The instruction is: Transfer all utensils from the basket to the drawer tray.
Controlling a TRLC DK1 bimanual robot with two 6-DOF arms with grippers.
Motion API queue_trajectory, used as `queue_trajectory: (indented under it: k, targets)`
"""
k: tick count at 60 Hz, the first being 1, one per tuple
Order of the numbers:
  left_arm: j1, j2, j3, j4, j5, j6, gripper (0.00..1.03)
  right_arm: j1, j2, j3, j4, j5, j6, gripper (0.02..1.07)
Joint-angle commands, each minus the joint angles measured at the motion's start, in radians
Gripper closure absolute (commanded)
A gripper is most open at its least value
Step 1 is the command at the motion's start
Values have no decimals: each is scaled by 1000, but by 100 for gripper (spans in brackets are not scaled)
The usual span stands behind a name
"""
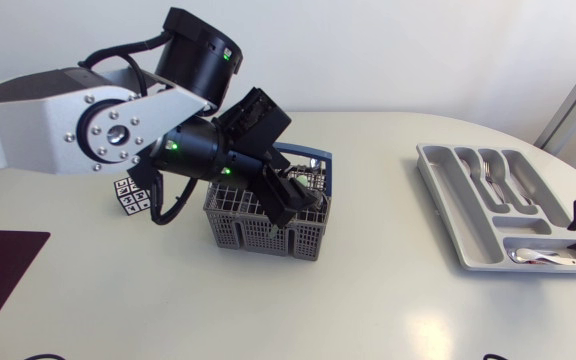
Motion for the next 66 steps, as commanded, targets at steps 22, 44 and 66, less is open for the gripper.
queue_trajectory:
  k: [22, 44, 66]
  targets:
    - [-51, 86, -61, 62, -112, 125, 6, 263, -275, -147, -276, -277, 445, 52]
    - [-33, 112, -113, 151, -137, 171, 6, 746, -523, -325, -37, -323, 1088, 52]
    - [-6, 101, -173, 237, -137, 191, 6, 1198, -453, -331, 291, -70, 1516, 52]
